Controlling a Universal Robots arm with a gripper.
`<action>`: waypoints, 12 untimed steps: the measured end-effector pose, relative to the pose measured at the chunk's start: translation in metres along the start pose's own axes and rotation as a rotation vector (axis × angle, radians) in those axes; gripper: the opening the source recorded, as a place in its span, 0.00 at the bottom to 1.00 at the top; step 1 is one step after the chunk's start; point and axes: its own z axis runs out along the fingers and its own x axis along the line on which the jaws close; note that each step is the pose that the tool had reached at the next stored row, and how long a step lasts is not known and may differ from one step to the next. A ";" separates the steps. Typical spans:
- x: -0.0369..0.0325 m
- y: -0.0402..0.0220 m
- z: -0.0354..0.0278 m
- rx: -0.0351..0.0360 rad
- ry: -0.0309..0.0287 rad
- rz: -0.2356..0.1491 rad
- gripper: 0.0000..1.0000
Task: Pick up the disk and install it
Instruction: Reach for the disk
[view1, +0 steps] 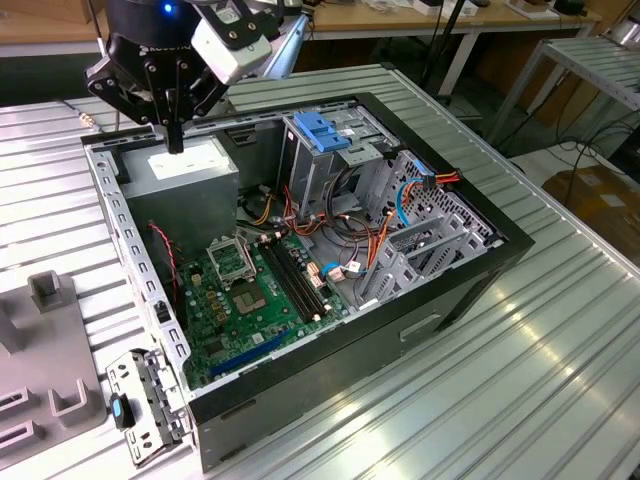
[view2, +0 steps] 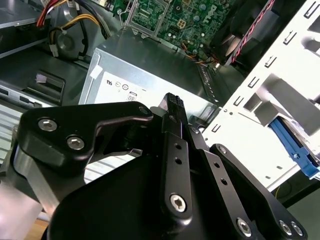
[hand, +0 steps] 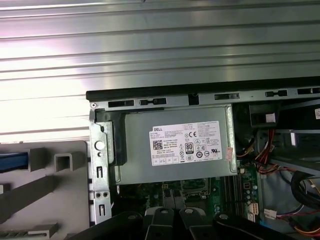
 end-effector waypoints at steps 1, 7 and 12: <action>0.0007 0.0000 0.0000 0.0000 0.0000 0.000 0.11; 0.0070 0.0006 -0.0001 0.0000 0.0000 0.000 0.11; 0.0131 0.0034 -0.0002 0.0000 0.0002 0.000 0.11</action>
